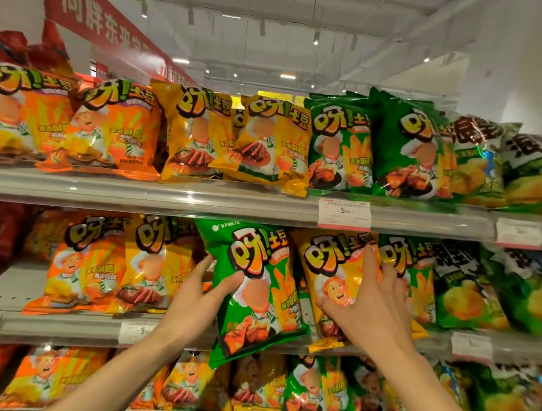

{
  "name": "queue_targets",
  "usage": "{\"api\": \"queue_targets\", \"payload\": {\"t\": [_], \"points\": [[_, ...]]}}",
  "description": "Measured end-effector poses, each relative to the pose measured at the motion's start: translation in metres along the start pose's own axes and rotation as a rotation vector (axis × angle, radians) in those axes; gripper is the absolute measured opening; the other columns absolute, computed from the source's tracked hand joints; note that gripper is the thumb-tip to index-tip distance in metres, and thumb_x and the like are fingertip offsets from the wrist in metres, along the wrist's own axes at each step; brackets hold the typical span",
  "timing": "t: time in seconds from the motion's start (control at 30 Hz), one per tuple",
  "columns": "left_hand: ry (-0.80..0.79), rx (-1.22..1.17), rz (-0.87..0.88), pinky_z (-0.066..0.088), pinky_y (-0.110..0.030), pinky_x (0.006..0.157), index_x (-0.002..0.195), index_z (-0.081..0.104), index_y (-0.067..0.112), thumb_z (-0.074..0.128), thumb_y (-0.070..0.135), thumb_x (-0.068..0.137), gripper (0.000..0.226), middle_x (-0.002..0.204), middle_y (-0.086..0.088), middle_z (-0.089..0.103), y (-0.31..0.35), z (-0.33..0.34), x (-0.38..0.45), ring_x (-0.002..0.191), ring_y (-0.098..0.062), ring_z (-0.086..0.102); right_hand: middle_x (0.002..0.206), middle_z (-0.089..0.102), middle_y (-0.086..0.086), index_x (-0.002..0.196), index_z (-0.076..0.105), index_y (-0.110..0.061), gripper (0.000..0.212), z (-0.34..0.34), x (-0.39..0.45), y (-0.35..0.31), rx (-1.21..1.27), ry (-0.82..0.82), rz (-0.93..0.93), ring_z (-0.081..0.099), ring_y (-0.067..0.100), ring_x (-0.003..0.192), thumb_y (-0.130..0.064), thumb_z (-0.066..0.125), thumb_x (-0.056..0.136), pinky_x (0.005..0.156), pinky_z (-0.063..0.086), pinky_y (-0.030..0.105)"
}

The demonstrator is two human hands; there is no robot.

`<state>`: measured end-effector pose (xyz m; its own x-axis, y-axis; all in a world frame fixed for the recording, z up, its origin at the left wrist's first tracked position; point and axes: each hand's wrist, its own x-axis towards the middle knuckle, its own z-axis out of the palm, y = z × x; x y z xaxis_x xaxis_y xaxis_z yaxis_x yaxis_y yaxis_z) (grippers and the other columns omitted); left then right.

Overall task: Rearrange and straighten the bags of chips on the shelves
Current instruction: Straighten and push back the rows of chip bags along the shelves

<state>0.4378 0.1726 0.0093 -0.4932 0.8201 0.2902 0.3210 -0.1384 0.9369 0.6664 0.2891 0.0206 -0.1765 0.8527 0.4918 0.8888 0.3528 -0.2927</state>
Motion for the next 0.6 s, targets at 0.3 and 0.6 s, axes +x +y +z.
{"api": "queue_targets", "payload": {"t": [0.3,0.6], "points": [[-0.053,0.177,0.044,0.048,-0.034,0.101,0.142,0.039,0.021,0.067,0.041,0.091,0.062,0.127,0.012,0.058,0.018,0.076,0.037,0.123,-0.018,0.057,0.159,0.017,0.015,0.155,-0.01,-0.026,0.116,-0.029,-0.023,0.071,0.004,0.077,0.055,0.022,0.034,0.144,-0.079,0.055,0.075,0.109,0.03,0.053],[-0.043,0.42,0.05,0.053,-0.047,0.093,0.123,0.047,0.022,0.057,0.051,0.09,0.045,0.119,-0.003,0.059,0.008,0.141,0.075,0.107,-0.025,0.061,0.159,0.019,0.014,0.155,-0.012,-0.025,0.117,-0.034,-0.027,0.118,0.011,0.065,0.112,0.024,0.032,0.145,-0.082,0.052,0.074,0.112,0.03,0.05]]}}
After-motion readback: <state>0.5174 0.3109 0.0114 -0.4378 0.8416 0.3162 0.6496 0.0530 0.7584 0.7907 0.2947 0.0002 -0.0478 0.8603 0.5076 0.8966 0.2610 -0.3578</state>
